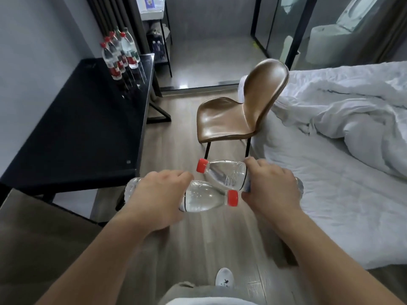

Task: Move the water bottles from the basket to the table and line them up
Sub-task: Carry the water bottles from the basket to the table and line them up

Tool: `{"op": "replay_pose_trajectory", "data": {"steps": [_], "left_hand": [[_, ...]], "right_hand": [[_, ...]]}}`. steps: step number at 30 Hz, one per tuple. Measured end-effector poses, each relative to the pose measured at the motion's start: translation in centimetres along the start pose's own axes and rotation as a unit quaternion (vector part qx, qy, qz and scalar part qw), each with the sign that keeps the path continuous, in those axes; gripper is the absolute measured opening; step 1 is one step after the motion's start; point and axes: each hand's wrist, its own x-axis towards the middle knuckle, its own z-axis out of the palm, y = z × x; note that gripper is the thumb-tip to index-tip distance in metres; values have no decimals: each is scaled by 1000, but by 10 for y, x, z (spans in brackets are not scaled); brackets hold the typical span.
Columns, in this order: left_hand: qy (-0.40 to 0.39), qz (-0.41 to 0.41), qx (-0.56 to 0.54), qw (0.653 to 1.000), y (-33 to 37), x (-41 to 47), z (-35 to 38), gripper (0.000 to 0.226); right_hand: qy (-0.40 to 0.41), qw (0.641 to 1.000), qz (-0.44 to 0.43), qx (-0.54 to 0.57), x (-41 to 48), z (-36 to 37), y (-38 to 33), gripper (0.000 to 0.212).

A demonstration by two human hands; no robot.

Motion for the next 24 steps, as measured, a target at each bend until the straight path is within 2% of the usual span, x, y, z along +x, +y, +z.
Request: {"op": "replay_pose_trajectory", "data": {"steps": [10,24], "left_hand": [[-1,-22,-26,999,-77,142,-4,41],[-18,-12,-44,999,-224,342,-12,39]], "right_hand": [[0,999,-38,-8,176,26,-18,62],[22,999,-25,-17,411,61,-75,57]]}}
